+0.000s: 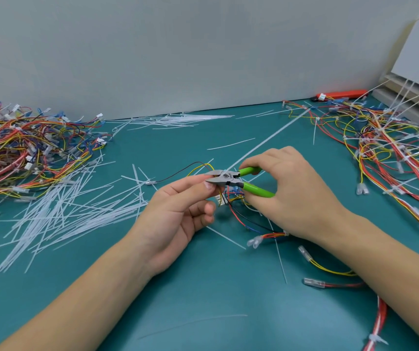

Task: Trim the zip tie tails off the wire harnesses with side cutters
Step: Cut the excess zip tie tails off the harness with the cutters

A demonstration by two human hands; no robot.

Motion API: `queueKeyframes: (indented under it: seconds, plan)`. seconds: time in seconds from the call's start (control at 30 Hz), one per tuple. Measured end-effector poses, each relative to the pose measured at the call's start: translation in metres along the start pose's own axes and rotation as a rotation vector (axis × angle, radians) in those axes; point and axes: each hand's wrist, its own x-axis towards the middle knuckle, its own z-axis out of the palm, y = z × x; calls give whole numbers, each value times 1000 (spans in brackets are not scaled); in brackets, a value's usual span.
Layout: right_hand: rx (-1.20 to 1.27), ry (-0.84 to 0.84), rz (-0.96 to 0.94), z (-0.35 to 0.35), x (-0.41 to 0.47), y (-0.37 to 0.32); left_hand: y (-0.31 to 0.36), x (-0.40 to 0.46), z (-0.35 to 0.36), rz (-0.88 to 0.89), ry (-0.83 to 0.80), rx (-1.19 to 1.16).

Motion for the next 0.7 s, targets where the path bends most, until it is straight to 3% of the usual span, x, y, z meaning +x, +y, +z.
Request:
queueKeyframes:
  seconds: [0.53, 0.7]
  plan:
    - [-23, 83, -26, 4, -2, 2, 1, -2, 2, -4, -11, 8]
    - [33, 41, -22, 0, 1, 1, 2, -2, 1, -14, 17, -23]
